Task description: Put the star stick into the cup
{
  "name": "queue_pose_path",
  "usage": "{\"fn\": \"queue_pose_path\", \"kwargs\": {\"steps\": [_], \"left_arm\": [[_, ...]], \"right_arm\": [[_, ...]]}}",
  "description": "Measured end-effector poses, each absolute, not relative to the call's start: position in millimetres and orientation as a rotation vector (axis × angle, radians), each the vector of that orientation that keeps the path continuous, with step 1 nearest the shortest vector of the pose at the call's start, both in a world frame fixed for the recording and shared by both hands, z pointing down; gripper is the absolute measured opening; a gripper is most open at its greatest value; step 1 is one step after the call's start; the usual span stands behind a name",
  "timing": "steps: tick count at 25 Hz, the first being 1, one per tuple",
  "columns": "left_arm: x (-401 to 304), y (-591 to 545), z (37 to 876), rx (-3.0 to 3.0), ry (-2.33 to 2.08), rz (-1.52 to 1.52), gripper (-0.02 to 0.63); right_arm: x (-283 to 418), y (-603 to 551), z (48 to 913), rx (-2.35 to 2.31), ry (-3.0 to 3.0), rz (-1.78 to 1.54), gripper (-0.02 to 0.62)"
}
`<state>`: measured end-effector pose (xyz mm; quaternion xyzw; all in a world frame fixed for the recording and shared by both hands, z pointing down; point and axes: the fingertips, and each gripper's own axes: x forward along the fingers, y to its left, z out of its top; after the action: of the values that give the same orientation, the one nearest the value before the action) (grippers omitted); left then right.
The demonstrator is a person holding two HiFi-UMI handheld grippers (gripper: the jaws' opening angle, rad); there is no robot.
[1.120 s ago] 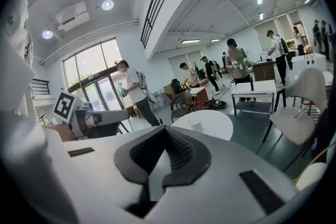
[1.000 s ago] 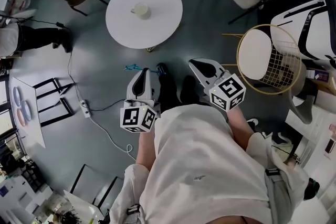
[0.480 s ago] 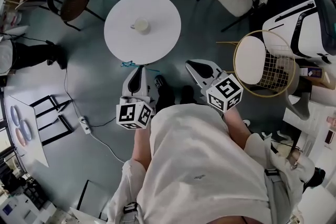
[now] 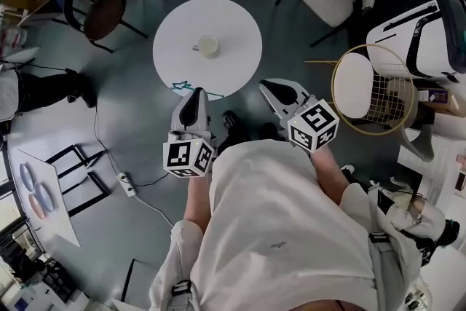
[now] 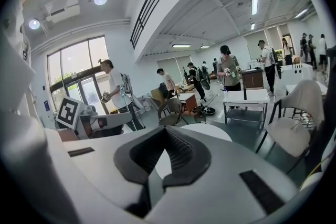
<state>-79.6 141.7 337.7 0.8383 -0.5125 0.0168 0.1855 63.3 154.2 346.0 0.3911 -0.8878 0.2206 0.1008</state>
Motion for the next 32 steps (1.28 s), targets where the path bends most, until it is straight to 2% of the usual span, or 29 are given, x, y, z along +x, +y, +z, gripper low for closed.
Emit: {"fn": "queue_pose_path", "kwargs": {"steps": [16,24,32], "left_arm": [[-123.4,119.3,356.5,2.373,-1.323,0.104,0.021],[-93.2,116.8,365.7,2.353,-1.296,0.132,0.021],[-64.3,85.7,360.6,2.292,-1.362,0.131,0.021]], "right_arm": [[13.2,144.3,364.6,1.202,-2.505,0.715,0.008],[34.5,134.7,372.5,1.198,-2.511,0.757,0.008],[40.5,75.9,366.7,1.069,-2.596,0.718,0.008]]}}
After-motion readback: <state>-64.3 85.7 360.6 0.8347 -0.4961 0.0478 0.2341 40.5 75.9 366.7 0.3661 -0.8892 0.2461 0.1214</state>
